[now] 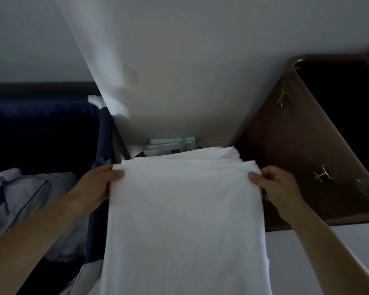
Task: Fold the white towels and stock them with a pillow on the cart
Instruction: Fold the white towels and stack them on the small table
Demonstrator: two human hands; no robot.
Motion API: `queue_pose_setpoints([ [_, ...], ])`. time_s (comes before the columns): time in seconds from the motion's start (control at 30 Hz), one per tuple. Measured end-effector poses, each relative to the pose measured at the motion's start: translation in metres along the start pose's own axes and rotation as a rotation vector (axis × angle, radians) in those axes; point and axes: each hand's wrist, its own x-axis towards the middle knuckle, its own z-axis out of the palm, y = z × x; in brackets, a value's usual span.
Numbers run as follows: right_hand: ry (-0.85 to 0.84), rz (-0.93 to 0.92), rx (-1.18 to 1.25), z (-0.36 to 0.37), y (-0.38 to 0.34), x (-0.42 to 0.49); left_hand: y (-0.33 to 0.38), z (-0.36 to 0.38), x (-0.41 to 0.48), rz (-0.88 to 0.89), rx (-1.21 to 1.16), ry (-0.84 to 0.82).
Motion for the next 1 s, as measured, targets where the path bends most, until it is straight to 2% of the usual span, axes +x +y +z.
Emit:
queue_pose_setpoints([
  [0.07, 0.065, 0.007, 0.079, 0.002, -0.009, 0.015, 0.015, 0.005, 0.009, 0.052, -0.060, 0.037],
  [0.13, 0.103, 0.030, 0.087, 0.009, -0.015, 0.034, 0.021, 0.014, 0.022, 0.087, -0.018, 0.112],
  [0.2, 0.085, 0.057, 0.014, 0.022, -0.009, 0.050, 0.013, 0.023, 0.038, 0.079, 0.126, 0.195],
  [0.27, 0.059, 0.109, -0.088, 0.035, 0.013, 0.058, -0.006, 0.029, 0.050, 0.029, 0.362, 0.224],
  [0.33, 0.085, 0.150, -0.171, 0.044, 0.035, 0.059, -0.024, 0.034, 0.055, 0.051, 0.578, 0.296],
  [0.43, 0.161, 0.089, -0.219, 0.047, 0.051, 0.059, -0.035, 0.038, 0.051, 0.181, 0.622, 0.391],
  [0.5, 0.166, 0.049, -0.210, 0.046, 0.052, 0.056, -0.042, 0.035, 0.045, 0.215, 0.626, 0.405],
  [0.57, 0.156, 0.019, -0.212, 0.047, 0.052, 0.051, -0.051, 0.031, 0.033, 0.220, 0.726, 0.439],
  [0.67, 0.143, -0.031, -0.258, 0.052, 0.059, 0.037, -0.066, 0.027, 0.011, 0.158, 0.797, 0.409],
  [0.8, 0.102, 0.027, -0.267, 0.049, 0.071, 0.003, -0.095, 0.025, -0.024, 0.050, 0.698, 0.345],
  [1.0, 0.065, -0.002, -0.344, 0.029, 0.094, -0.065, -0.139, 0.015, -0.077, 0.026, 0.655, 0.228],
])
